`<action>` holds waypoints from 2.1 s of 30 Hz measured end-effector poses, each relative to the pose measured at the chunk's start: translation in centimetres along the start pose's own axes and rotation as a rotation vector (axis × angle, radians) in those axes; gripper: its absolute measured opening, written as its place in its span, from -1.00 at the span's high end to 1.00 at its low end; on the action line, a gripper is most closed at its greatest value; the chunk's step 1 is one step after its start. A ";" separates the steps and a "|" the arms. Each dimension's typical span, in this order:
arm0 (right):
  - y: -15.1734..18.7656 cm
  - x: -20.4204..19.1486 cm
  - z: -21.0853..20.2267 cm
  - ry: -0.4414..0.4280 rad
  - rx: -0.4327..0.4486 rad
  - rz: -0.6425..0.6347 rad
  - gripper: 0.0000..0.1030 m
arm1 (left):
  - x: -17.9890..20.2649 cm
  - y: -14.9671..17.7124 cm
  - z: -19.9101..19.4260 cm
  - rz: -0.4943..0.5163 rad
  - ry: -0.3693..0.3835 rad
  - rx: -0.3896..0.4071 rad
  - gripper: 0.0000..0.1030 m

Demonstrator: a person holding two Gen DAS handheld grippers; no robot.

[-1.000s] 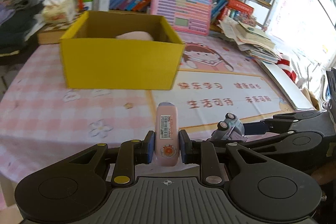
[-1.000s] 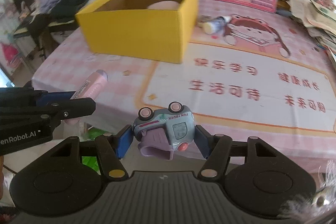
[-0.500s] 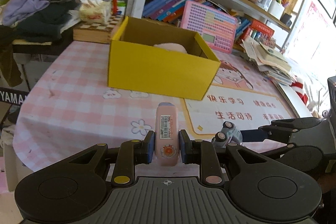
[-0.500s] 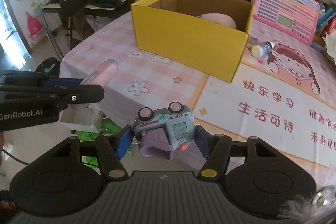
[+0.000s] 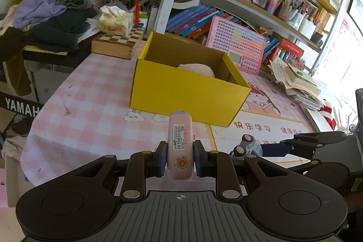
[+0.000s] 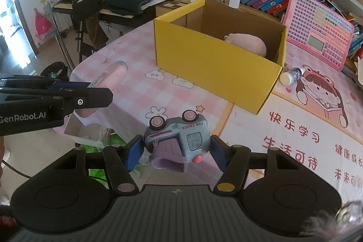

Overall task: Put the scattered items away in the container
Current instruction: 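Carry the grey toy truck and pink stick with both tools toward the yellow box, then lower both held items into the yellow box and open both grippers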

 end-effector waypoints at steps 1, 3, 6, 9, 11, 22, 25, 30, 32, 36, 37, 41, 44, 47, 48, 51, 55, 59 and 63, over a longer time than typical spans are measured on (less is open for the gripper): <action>-0.1 0.1 0.1 -0.002 0.000 -0.002 -0.19 | 0.0 -0.1 0.1 -0.003 -0.001 0.001 0.55; -0.4 0.4 0.4 -0.006 0.001 -0.004 -0.19 | 0.0 -0.3 0.4 -0.005 -0.003 0.002 0.55; -0.7 0.9 0.8 -0.012 0.007 -0.010 -0.19 | 0.2 -0.7 0.8 -0.006 -0.011 0.010 0.55; -1.3 1.5 1.4 -0.023 0.011 -0.026 -0.19 | 0.4 -1.4 1.4 -0.019 -0.022 0.021 0.55; -1.7 2.1 1.7 -0.030 0.017 -0.038 -0.19 | 0.6 -2.0 1.9 -0.030 -0.028 0.029 0.55; -4.4 6.0 3.4 -0.092 0.078 -0.102 -0.19 | 2.3 -5.3 4.9 -0.061 -0.060 0.072 0.55; -5.1 7.4 3.8 -0.107 0.091 -0.102 -0.19 | 2.7 -6.7 5.6 -0.068 -0.067 0.088 0.55; -7.5 9.8 2.8 -0.123 0.198 -0.098 -0.19 | 3.9 -9.5 6.9 -0.052 -0.073 0.133 0.56; -8.8 11.0 2.2 -0.127 0.242 -0.085 -0.19 | 4.5 -10.7 7.6 -0.039 -0.077 0.144 0.56; -11.3 13.5 2.4 -0.103 0.293 -0.090 -0.19 | 5.7 -12.9 9.6 0.014 -0.094 0.155 0.55; -11.8 14.1 2.7 -0.089 0.297 -0.098 -0.19 | 5.8 -13.3 10.2 0.019 -0.099 0.153 0.55; -13.1 16.7 4.7 -0.055 0.283 -0.109 -0.19 | 5.8 -14.2 12.6 0.007 -0.109 0.122 0.55; -13.4 18.1 6.6 -0.038 0.259 -0.133 -0.19 | 5.5 -14.4 14.7 0.013 -0.133 0.083 0.55; -13.6 18.9 8.4 -0.038 0.225 -0.172 -0.19 | 5.3 -14.6 16.5 0.028 -0.159 0.062 0.55; -13.7 19.1 9.1 -0.043 0.209 -0.193 -0.19 | 5.3 -14.5 17.0 0.030 -0.165 0.056 0.55; -13.9 18.9 10.7 -0.067 0.174 -0.261 -0.19 | 5.0 -14.4 18.8 0.031 -0.187 0.017 0.55; -14.7 18.3 12.4 -0.100 0.155 -0.362 -0.19 | 4.4 -14.3 20.9 0.027 -0.220 -0.027 0.55; -15.5 17.8 14.6 -0.142 0.113 -0.438 -0.19 | 3.7 -14.3 22.0 0.010 -0.244 -0.058 0.55; -15.7 17.1 16.2 -0.186 0.080 -0.530 -0.19 | 3.2 -14.1 22.9 0.023 -0.279 -0.089 0.55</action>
Point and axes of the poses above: each gripper's, at about its wrist camera, not at the fingertips, and z roughly the way its jaws point, x to its right, y to its underside, the point moved 7 cm from there along z, roughly the way its jaws point, and after that the axes turned 13 degrees about -z, right-handed, at the moved point
